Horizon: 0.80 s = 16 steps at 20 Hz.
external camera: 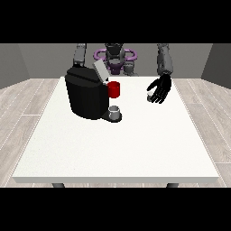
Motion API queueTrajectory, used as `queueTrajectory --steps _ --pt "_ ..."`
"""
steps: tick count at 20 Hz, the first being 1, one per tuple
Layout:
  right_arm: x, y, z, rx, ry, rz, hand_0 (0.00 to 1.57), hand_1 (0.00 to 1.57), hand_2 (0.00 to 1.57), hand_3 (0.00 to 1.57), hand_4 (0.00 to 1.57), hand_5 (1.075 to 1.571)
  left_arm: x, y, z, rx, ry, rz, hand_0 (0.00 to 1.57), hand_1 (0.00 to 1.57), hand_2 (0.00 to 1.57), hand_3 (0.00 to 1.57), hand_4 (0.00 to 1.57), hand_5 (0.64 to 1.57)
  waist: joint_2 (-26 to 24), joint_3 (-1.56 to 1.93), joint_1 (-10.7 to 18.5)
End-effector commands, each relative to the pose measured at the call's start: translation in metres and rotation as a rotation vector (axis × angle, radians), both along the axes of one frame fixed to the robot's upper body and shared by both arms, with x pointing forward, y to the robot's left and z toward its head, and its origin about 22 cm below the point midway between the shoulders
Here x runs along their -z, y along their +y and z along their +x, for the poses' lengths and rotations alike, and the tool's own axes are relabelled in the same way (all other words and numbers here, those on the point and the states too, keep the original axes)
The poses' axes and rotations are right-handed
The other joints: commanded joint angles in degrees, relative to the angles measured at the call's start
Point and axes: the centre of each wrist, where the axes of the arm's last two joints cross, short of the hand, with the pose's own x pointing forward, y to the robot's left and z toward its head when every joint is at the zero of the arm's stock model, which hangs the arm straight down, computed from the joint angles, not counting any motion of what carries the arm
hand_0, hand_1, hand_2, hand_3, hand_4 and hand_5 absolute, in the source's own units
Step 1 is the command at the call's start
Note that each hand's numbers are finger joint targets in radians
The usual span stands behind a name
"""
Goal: Insert the coffee pod into the coffee machine and close the lid
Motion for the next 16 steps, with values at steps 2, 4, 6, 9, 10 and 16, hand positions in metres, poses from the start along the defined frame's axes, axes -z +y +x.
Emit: queueTrajectory --steps 2,4,6,9,10,16 --pt "0.000 0.004 0.008 -0.011 -0.003 -0.007 0.00 0.00 0.00 0.00 0.00 1.571 -0.001 -0.014 0.011 0.059 -0.092 0.114 1.07 1.07 1.13 0.93 0.46 1.571 1.1 0.01 -0.2" --pt "0.005 -0.006 0.006 -0.029 -0.027 0.007 0.00 0.00 0.00 0.00 0.00 1.571 -0.008 0.009 0.010 0.051 -0.048 0.173 0.94 0.94 1.04 0.87 0.43 1.571 1.5 0.02 -0.7" --pt "0.011 0.016 -0.003 -0.030 -0.006 0.021 0.00 0.00 0.00 0.00 0.00 1.571 0.005 0.006 0.008 0.058 -0.006 0.232 0.82 0.82 0.96 0.80 0.37 1.571 0.9 0.00 -0.9" --pt "0.011 0.004 0.004 -0.020 0.045 0.016 0.00 0.00 0.00 0.00 0.00 1.571 0.016 -0.001 0.005 0.088 0.113 0.303 0.87 0.87 1.02 0.88 0.34 1.571 -2.0 0.02 -0.9" --pt "0.022 -0.008 -0.008 -0.021 0.042 0.013 0.00 0.00 0.00 0.00 0.00 1.571 0.037 0.002 -0.007 0.084 0.116 0.300 0.91 0.91 1.04 0.89 0.33 1.571 -2.0 0.01 -1.5" --pt "0.027 -0.010 0.005 0.013 0.080 0.041 0.00 0.00 0.00 0.00 0.00 1.571 0.028 -0.023 0.014 0.117 0.152 0.354 0.76 0.76 0.98 0.86 0.40 1.571 -2.9 0.02 -0.2"
